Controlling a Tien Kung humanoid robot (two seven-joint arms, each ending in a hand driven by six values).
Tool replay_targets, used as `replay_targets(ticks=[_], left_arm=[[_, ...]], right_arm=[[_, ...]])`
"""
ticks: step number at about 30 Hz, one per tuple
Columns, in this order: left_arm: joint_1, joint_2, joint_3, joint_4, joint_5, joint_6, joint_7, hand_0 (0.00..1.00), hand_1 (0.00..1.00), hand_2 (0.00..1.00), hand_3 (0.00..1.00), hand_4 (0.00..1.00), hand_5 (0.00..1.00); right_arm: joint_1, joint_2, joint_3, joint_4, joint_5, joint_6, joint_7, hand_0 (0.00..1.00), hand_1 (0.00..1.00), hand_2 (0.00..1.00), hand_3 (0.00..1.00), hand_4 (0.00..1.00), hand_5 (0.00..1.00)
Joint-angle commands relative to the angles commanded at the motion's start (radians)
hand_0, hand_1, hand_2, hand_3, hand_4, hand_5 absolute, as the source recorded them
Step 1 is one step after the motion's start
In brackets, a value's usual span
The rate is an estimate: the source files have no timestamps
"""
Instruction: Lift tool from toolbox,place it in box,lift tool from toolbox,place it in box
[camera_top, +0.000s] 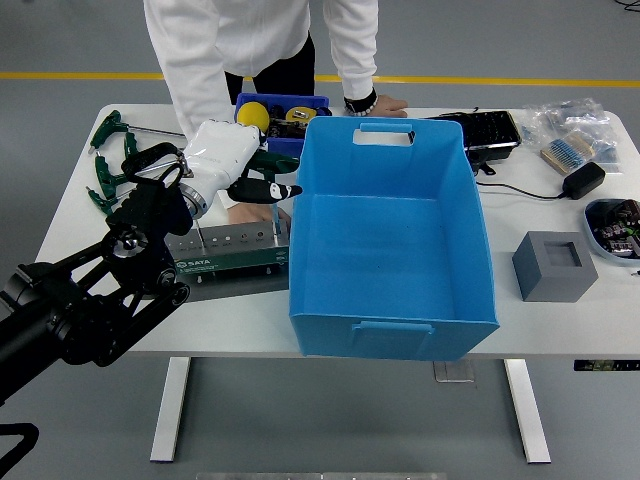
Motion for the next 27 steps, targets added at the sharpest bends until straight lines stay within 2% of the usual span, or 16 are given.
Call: replay_targets(ticks=[1, 6, 7, 12, 13, 18, 19, 24, 25, 27], left_arm=[[0.001, -0.001, 0.003, 0.004, -0.003, 0.004, 0.002, 0.195, 0.144, 0.229, 0.267, 0.998, 0.820], [0.002, -0.004, 0.010, 0.015, -0.018, 0.032, 0.004, 0.195, 0.144, 0.229, 0.267, 0.998, 0.820], [0.002, -0.005, 0.011, 0.018, -0.021, 0.040, 0.004, 0.161, 0.085, 0.167, 0.195, 0.998, 0.830], [-0.002, -0.009, 0.021, 0.032, -0.044, 0.092, 0.000, 0.161, 0.085, 0.167, 0.195, 0.998, 0.830], [-0.002, -0.010, 0.022, 0.035, -0.049, 0.104, -0.002, 0.109, 0.037, 0.113, 0.115, 0.998, 0.804], [-0.003, -0.013, 0.028, 0.053, -0.065, 0.157, -0.018, 0.109, 0.037, 0.113, 0.115, 0.998, 0.804], [-0.003, -0.013, 0.029, 0.055, -0.066, 0.159, -0.020, 0.072, 0.002, 0.074, 0.059, 0.998, 0.700], [-0.002, -0.011, 0.032, 0.074, -0.062, 0.165, -0.038, 0.072, 0.002, 0.074, 0.059, 0.998, 0.700], [-0.002, -0.011, 0.033, 0.078, -0.061, 0.170, -0.043, 0.055, 0.002, 0.060, 0.037, 0.998, 0.604], [-0.001, -0.010, 0.035, 0.084, -0.057, 0.183, -0.050, 0.055, 0.002, 0.060, 0.037, 0.998, 0.604]], right_arm=[[0.000, 0.000, 0.001, 0.000, -0.001, 0.000, 0.000, 0.747, 0.736, 0.763, 0.702, 0.972, 0.796], [0.000, 0.000, -0.001, 0.000, 0.000, 0.000, 0.000, 0.747, 0.736, 0.763, 0.702, 0.972, 0.796], [0.000, 0.000, 0.000, 0.000, 0.000, 0.000, 0.000, 0.746, 0.737, 0.763, 0.702, 0.972, 0.795], [0.000, 0.000, -0.001, 0.000, 0.001, 0.000, 0.000, 0.746, 0.737, 0.763, 0.702, 0.972, 0.795], [0.000, 0.000, -0.001, 0.000, 0.000, 0.000, 0.000, 0.746, 0.737, 0.762, 0.702, 0.972, 0.795], [0.000, 0.000, -0.001, 0.000, -0.001, -0.001, 0.000, 0.746, 0.737, 0.762, 0.702, 0.972, 0.795], [0.000, 0.000, -0.001, 0.000, -0.002, -0.001, 0.000, 0.746, 0.736, 0.761, 0.702, 0.973, 0.795], [-0.001, 0.000, 0.000, 0.000, -0.002, -0.001, 0.000, 0.746, 0.736, 0.761, 0.702, 0.973, 0.795], [-0.001, 0.000, 0.001, 0.000, -0.002, -0.001, 0.000, 0.747, 0.736, 0.763, 0.701, 0.973, 0.795], [-0.002, 0.000, 0.000, 0.001, -0.002, -0.001, 0.000, 0.747, 0.736, 0.763, 0.701, 0.973, 0.795]])
